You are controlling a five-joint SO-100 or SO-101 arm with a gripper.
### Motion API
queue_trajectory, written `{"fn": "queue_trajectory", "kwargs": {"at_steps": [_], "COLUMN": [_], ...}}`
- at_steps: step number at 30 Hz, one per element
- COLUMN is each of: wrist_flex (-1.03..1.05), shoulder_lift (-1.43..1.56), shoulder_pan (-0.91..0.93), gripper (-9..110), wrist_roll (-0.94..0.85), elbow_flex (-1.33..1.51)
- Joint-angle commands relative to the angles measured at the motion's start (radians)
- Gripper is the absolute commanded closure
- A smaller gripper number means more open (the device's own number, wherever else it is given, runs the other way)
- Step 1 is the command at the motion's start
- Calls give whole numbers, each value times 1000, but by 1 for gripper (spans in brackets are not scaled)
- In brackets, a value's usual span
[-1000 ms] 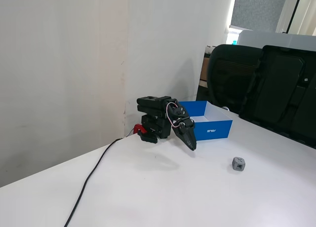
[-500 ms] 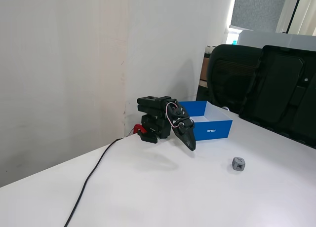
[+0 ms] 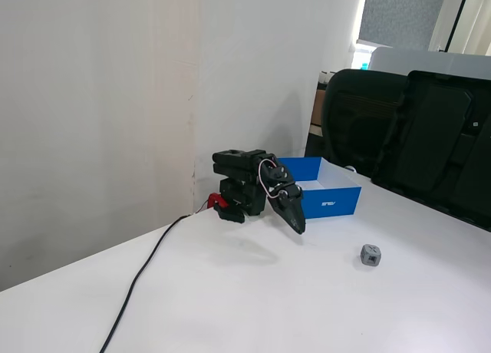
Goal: Grasp the gray block and put it in the box.
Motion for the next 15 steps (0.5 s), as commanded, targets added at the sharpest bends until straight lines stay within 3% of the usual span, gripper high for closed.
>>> {"fn": "queue_trajectory", "kwargs": {"at_steps": [1, 15], "wrist_flex": [-5, -11], "shoulder_lift": [21, 20], "shoulder_pan": [-11, -87], "gripper": [101, 101], "wrist_roll": [8, 49], "elbow_flex": [-18, -153]}}
